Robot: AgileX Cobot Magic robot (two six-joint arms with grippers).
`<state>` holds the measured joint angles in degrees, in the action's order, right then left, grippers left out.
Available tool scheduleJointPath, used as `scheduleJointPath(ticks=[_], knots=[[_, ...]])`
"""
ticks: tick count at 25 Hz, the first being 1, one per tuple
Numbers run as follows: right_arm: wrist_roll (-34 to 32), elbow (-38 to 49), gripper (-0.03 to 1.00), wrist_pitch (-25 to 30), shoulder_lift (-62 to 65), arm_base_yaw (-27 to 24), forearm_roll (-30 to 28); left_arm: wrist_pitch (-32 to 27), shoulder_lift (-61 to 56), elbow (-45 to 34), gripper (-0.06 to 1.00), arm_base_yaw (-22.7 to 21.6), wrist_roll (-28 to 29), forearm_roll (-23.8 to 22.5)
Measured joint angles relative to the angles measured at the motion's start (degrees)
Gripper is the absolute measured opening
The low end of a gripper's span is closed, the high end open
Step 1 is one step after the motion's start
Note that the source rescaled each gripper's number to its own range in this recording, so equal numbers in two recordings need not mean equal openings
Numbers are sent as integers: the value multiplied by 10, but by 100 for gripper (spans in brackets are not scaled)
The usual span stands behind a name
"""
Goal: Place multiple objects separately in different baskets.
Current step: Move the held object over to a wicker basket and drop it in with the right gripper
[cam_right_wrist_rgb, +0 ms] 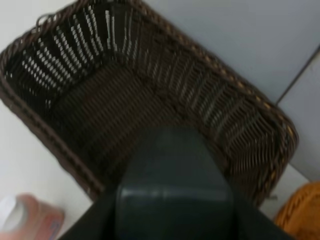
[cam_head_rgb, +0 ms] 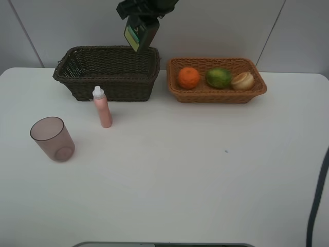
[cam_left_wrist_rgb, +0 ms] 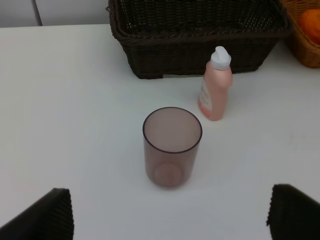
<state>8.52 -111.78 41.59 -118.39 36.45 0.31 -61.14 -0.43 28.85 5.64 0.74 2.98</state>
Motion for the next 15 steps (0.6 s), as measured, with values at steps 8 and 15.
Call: scheduleJointPath(ticks=[8, 15], knots=[[-2, 0, 0, -124, -59, 0, 14, 0, 0, 0, 100, 0, 0, 0], [-2, 0, 0, -177, -102, 0, 17, 0, 0, 0, 100, 0, 0, 0]])
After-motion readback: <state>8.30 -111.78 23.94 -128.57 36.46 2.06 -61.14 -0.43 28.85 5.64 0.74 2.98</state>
